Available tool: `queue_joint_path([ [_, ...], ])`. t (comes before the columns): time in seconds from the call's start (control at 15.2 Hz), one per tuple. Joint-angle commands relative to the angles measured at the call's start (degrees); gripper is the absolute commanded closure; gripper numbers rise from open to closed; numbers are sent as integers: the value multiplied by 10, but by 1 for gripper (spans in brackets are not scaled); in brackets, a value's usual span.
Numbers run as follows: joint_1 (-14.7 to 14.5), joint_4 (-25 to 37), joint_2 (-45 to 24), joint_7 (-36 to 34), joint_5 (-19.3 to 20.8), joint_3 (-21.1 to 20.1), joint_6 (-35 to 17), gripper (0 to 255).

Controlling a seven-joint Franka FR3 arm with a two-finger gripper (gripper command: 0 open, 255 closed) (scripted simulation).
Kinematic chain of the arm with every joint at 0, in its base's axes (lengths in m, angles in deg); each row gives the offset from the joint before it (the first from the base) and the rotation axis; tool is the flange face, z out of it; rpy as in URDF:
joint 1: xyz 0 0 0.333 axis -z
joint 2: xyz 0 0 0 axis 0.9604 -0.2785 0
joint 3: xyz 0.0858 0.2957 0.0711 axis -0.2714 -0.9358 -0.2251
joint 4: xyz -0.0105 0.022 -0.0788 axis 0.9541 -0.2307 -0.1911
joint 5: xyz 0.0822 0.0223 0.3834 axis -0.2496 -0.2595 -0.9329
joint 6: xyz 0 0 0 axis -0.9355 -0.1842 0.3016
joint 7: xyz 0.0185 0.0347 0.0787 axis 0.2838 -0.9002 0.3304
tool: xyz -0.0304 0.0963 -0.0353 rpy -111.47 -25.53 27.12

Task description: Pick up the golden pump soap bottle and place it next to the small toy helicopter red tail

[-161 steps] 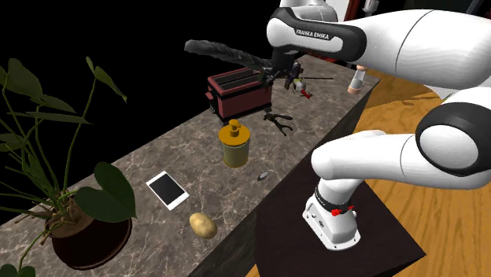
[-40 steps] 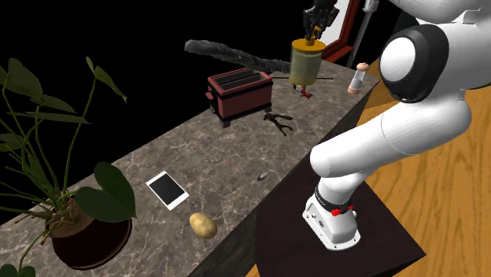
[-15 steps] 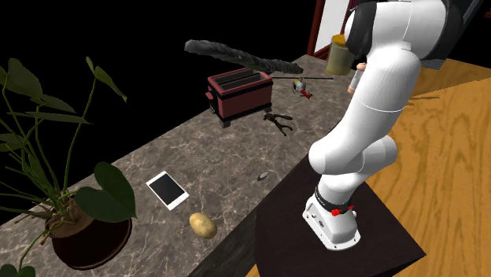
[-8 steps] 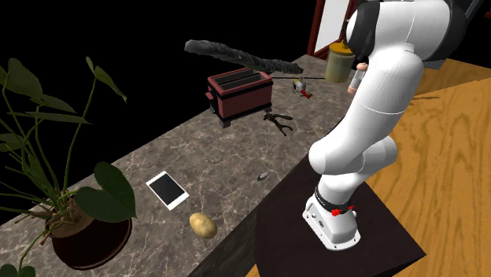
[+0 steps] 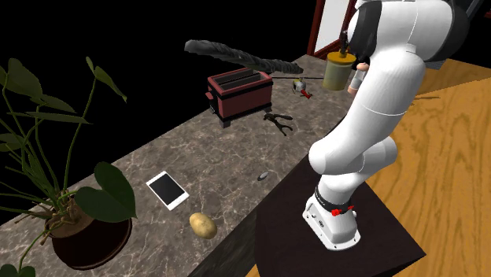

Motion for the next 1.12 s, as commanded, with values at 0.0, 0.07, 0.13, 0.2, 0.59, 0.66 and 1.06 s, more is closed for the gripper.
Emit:
queue_joint_path([
  [0.0, 0, -19, 3, 1, 1, 0, -17, 255],
  [0.07, 0, -27, 3, 2, 1, 0, -25, 255],
  [0.13, 0, -35, 4, 3, 1, 0, -32, 255],
  [0.2, 0, -42, 4, 3, 0, 0, -40, 255],
  [0.59, 0, -86, 1, 9, -3, 0, -85, 255],
  [0.66, 0, -92, 0, 10, -3, 0, -93, 255],
  [1.06, 0, -130, -9, 19, -10, 1, -137, 255],
])
